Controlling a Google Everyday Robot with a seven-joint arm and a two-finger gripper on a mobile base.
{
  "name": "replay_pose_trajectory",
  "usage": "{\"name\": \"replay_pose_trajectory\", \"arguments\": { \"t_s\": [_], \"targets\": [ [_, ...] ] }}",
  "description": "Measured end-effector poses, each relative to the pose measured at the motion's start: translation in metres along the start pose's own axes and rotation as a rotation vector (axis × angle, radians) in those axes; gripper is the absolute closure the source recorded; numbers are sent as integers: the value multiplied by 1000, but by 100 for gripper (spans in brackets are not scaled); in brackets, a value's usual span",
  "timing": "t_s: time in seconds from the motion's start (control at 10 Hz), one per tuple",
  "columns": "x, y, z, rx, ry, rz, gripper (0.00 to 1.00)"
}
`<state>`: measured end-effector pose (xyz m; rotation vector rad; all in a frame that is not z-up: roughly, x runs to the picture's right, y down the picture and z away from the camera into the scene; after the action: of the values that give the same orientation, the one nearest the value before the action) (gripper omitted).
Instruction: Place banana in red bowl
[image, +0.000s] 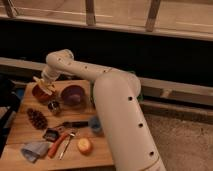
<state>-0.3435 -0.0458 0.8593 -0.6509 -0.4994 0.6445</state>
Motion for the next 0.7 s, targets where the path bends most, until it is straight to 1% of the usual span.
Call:
{"name": "replay_pose_trajectory", "arguments": {
  "t_s": [0.1,0.2,0.3,0.4,0.5,0.7],
  "targets": [
    [3,0,0,-13,1,1,53],
    [4,0,0,-23,1,1,41],
    [4,1,0,-30,2,0,33],
    [4,3,1,-35,2,-3,28],
    [4,3,1,-37,2,-5,26],
    [4,2,-1,-29,-5,-7,26]
  ]
}}
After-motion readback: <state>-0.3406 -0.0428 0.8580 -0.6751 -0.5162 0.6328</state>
